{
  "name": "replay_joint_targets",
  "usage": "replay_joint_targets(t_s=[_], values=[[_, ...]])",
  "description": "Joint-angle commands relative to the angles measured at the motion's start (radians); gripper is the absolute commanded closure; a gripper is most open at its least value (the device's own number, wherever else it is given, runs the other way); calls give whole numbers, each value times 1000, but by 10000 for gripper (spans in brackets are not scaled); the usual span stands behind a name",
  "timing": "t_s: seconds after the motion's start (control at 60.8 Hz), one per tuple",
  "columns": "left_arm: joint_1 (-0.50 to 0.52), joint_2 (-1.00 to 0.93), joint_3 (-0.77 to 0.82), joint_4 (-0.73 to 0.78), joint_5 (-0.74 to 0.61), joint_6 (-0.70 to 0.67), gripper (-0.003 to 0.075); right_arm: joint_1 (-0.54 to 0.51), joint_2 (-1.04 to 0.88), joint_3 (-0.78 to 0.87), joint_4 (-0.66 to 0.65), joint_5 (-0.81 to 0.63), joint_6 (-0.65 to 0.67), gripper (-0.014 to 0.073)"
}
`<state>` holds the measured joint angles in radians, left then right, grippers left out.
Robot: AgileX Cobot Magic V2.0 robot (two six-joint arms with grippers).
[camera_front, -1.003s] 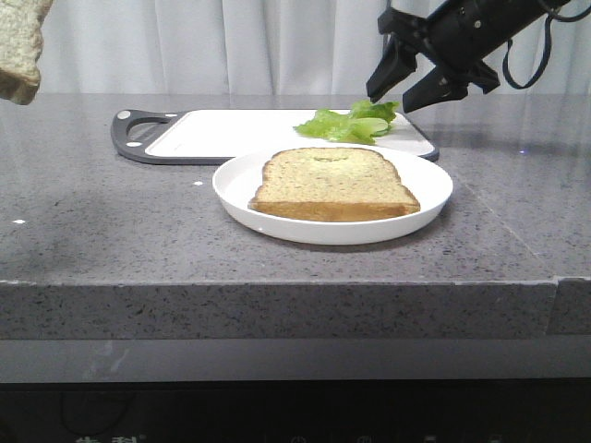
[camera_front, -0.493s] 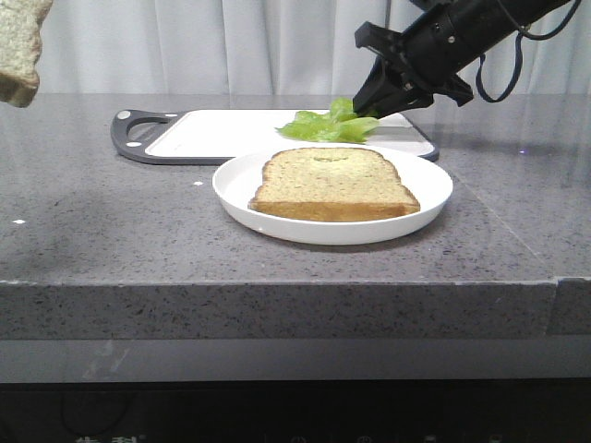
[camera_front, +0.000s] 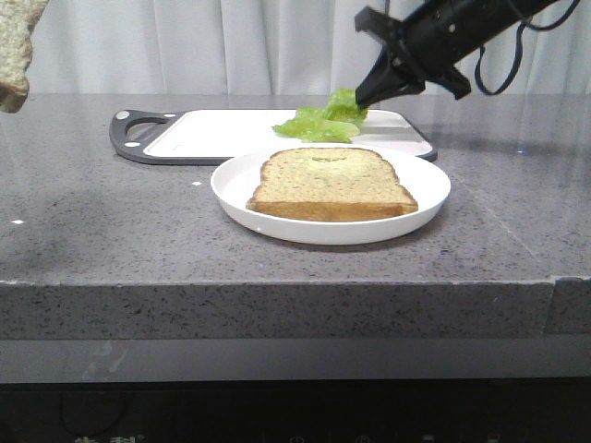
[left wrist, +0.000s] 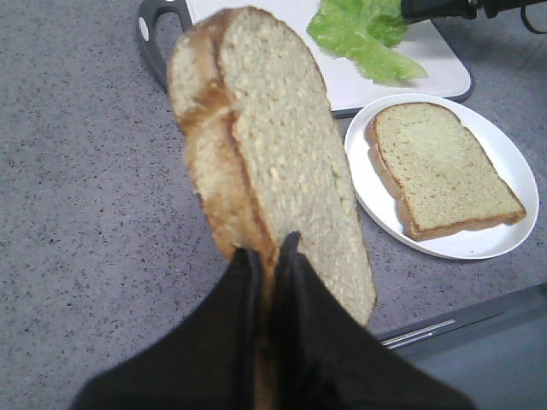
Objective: Left arm grabs bread, right arm adds lettuce
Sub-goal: 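Carry the lettuce with the right gripper onto the bottom bread slice and release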
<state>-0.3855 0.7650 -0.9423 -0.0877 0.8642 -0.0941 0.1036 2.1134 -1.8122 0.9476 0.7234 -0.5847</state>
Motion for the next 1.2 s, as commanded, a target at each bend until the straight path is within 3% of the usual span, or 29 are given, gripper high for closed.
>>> replay_joint_targets(t_s=[0.0, 0.197, 0.477, 0.658, 0.921, 1.184], values=[[5, -4, -28, -5, -69, -10, 741, -15, -133, -37, 54, 32, -15, 711], [5, -4, -28, -5, -69, -10, 741, -23, -288, 77, 103, 94, -66, 711], [5, -4, -28, -5, -69, -10, 741, -22, -553, 481, 478, 127, -402, 711], [5, -4, -26, -5, -69, -10, 741, -22, -626, 706, 676, 167, -567, 711], [5, -4, -26, -5, -69, -10, 741, -22, -621, 895, 717, 171, -660, 711], [5, -4, -26, -5, -69, -10, 741, -21, -620, 924, 711, 94, -660, 711]])
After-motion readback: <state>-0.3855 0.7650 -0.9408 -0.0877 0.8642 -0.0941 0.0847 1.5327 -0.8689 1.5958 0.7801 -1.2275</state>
